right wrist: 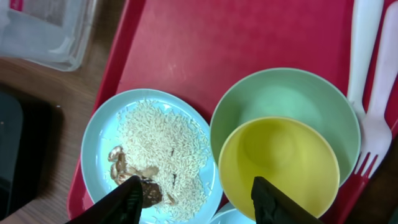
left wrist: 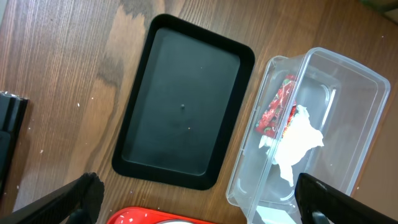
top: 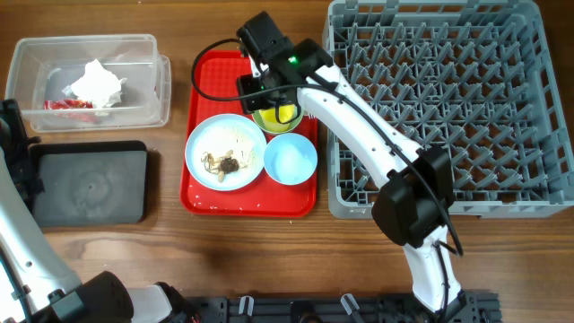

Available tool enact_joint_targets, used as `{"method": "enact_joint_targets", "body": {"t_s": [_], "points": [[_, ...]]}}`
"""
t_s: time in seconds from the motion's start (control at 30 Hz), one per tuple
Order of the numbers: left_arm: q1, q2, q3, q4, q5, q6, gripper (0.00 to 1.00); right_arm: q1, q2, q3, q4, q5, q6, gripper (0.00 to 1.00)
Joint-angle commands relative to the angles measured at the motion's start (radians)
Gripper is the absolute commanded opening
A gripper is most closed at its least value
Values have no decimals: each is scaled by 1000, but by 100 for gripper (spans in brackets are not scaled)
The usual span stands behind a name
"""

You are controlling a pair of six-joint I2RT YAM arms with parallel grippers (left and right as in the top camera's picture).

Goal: Sort waste into correct bins and load items into the dishwasher rack
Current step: 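Lower the right gripper into the yellow cup and grip its rim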

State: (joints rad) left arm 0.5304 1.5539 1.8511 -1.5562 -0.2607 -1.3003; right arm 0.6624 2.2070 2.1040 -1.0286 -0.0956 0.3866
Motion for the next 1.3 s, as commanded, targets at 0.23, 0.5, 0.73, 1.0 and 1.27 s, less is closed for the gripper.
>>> {"method": "enact_joint_targets", "body": {"t_s": [0.23, 0.5, 0.73, 1.0, 1.27], "points": [[5, 4, -2, -1, -5, -17, 100, 29, 75, -6, 10, 48, 61, 49], [5, 4, -2, -2, -5, -17, 100, 32, 97, -6, 3, 151, 69, 49], [5, 4, -2, -1, -5, -17, 100, 45, 101, -35, 26, 144, 111, 47], [5, 4, -2, -1, -5, -17, 100, 63, 108, -37, 28, 153, 104, 40], [5, 4, -2, -1, -5, -17, 100, 66, 113, -38, 22, 195, 103, 32]]}}
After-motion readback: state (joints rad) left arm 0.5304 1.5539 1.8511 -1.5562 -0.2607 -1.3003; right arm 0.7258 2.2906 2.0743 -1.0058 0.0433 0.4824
